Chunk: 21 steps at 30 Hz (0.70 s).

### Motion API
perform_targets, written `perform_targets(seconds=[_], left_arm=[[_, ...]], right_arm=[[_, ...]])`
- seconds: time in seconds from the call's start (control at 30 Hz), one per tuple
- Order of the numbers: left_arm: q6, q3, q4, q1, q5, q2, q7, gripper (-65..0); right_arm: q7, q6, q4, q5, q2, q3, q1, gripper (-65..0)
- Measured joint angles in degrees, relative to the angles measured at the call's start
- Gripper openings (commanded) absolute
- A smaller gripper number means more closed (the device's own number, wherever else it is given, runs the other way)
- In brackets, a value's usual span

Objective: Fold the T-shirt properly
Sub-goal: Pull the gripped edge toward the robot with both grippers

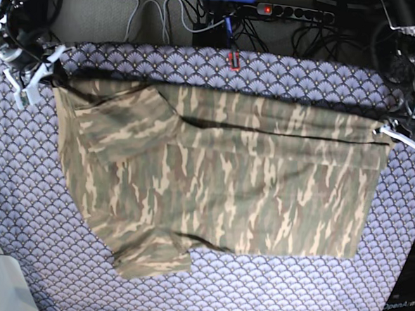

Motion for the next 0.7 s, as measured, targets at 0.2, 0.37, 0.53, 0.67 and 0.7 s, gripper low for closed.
perform_targets(seconds=[0.2,0.37,0.53,0.67,0.7], left_arm=[[-0.1,-1.4,0.4,3.4,0.0,0.3,0.2,-64.2],[-0.2,-1.5,0.4,4.7,-0.2,0.3,-0.4,-64.2],[-0.1,-1.5,0.3,6.4,-0.1,0.3,-0.1,-64.2],[-0.1,-1.5,0.3,7.2,-0.2,0.3,-0.6,-64.3],[-0.1,-1.5,0.3,7.3,-0.1,0.3,-0.4,-64.1]], right_arm=[[1.9,0.0,0.0,0.3,-0.1,1.1,-3.6,-65.0],[2.3,0.1,0.0,0.3,-0.1,1.3,-5.7,-65.0],[3.1,0.1,0.1,0.0,-0.7,1.3,-7.3,-65.0],[3.4,0.0,-0.2,-0.2,-0.9,1.3,-7.3,-65.0],[3.5,0.0,-0.2,-0.2,-0.9,1.3,-7.3,-65.0]])
